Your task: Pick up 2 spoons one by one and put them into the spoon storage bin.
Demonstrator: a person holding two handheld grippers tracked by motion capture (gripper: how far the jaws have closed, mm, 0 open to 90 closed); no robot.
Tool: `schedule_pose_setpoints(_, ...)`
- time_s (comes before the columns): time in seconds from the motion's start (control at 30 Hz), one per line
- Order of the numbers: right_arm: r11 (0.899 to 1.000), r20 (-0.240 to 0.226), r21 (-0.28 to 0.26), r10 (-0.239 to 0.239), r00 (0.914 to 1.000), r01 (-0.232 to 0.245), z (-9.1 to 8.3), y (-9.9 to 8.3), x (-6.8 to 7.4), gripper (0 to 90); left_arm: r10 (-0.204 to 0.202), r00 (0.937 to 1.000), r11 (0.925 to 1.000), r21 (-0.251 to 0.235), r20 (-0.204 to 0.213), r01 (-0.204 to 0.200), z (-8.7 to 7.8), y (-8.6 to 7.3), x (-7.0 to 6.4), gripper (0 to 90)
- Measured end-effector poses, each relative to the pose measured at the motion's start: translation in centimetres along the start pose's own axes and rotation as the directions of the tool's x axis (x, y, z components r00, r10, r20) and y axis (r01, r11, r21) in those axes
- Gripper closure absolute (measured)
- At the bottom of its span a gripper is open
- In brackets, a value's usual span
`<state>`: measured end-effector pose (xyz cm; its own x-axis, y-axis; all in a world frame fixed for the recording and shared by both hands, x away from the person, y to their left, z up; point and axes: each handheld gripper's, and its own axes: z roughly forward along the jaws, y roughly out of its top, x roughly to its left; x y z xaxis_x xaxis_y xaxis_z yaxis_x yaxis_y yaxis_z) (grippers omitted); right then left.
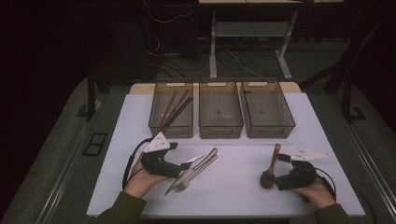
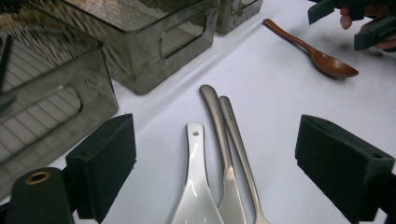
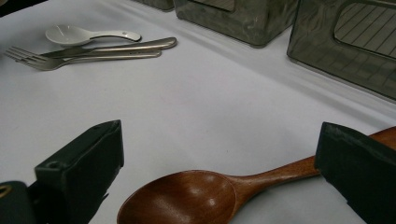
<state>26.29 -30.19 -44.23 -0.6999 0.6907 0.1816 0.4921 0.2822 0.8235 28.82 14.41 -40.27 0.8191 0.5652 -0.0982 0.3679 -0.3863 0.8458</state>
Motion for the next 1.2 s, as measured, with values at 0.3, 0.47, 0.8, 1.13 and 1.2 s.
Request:
schedule_pose_setpoints(0.3, 1.000, 0.001, -0.002, -0.003, 1.0000, 0.003, -0.1, 0.0, 0.0, 1.3, -0.007, 1.0000, 0.9999, -0.008, -0.004, 0.007, -0.6, -2.1, -0.4, 2.7)
schedule_pose_setpoints(0.47, 1.000, 0.002, -0.002, -0.004, 1.0000, 0.004, -0.1, 0.0, 0.1, 1.3, -0.003, 0.9998, 0.9997, -0.022, -0.019, 0.003, -1.0, -3.0, -0.5, 0.0)
schedule_pose_setpoints(0.8, 1.000, 0.002, 0.004, -0.011, 0.9999, 0.011, 0.0, 0.0, 0.2, 1.3, -0.012, 0.9992, 0.9995, 0.029, -0.039, 0.013, -0.7, -4.3, -0.1, 0.0)
schedule_pose_setpoints(1.13, 1.000, 0.001, 0.006, -0.012, 0.9999, 0.012, 0.0, 0.0, 0.2, 1.3, -0.053, 0.9964, 0.9960, 0.067, -0.066, 0.058, -0.2, -4.6, 0.8, 10.9)
schedule_pose_setpoints(1.2, 1.000, 0.000, 0.008, -0.012, 0.9999, 0.012, 0.1, -0.1, 0.2, 1.3, -0.066, 0.9951, 0.9946, 0.075, -0.074, 0.072, -0.1, -4.7, 1.1, 15.6)
